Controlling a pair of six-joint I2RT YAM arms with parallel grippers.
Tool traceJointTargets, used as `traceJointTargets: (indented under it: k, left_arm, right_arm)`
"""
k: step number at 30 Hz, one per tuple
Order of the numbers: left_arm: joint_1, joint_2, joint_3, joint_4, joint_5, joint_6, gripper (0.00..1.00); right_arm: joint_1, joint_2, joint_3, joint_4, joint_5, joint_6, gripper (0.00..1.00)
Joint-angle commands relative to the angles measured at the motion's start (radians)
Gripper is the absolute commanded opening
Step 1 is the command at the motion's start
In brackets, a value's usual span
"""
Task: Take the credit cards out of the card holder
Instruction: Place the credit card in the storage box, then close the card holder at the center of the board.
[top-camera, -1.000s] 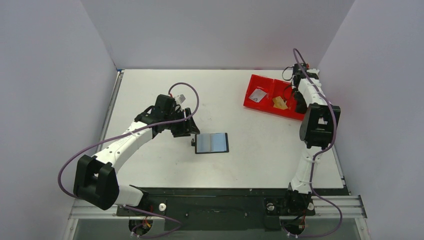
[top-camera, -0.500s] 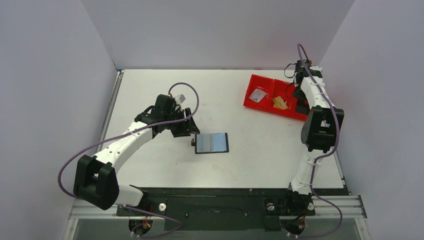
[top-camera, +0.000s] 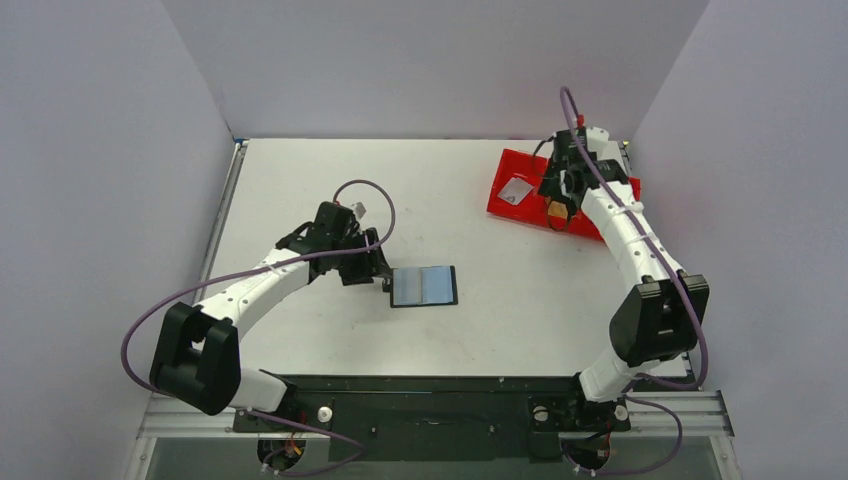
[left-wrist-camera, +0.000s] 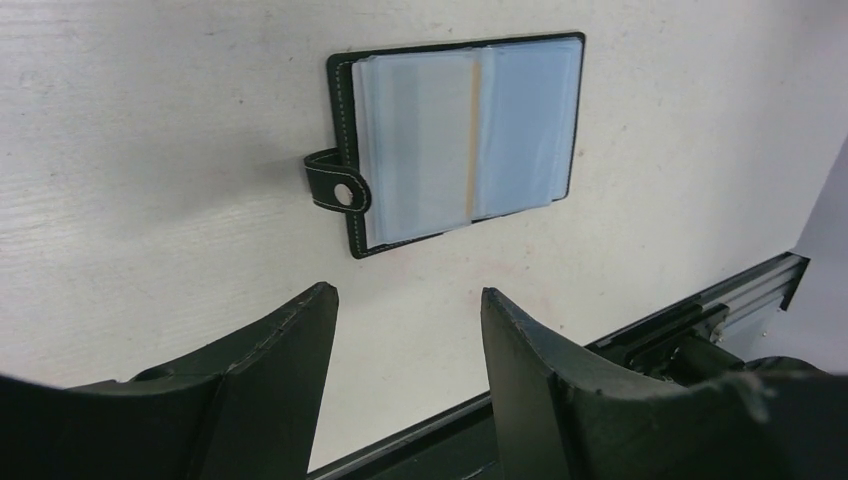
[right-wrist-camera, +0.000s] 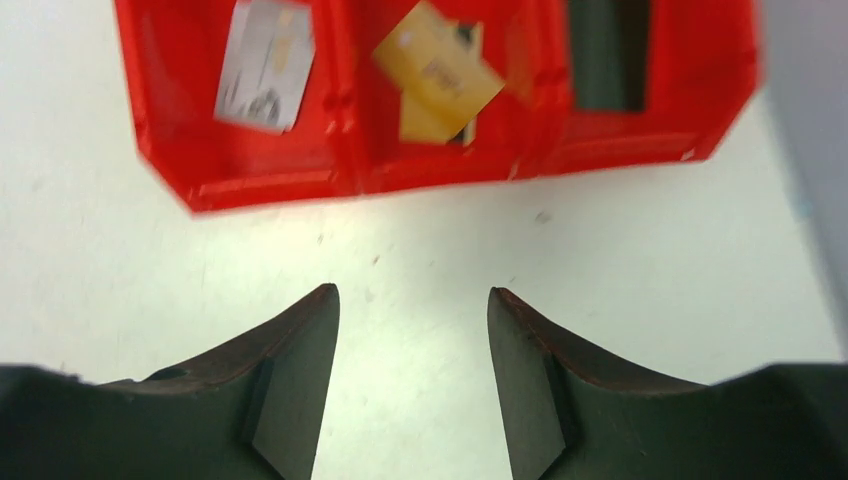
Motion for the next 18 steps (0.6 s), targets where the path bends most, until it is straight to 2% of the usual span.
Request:
traceJointTargets:
  k: [1, 8, 18]
  left_arm:
    - [-0.018, 0.026, -0.014, 0.07, -0.098, -0.015, 0.52]
    - [-0.082, 0.109, -0.005, 0.113, -0.218, -0.02, 0.53]
    - [-0.108, 0.227, 0.033, 0.139, -0.265, -0.009, 0.52]
  right_arm:
    - [0.051, -0.085, -0.156, 0.098, -0.138, 0.07, 0.53]
    - [0.214, -0.148, -0.399, 0.264, -0.283, 0.188, 0.52]
    - [0.376, -0.156, -0.556, 0.401, -0.353, 0.3, 0.51]
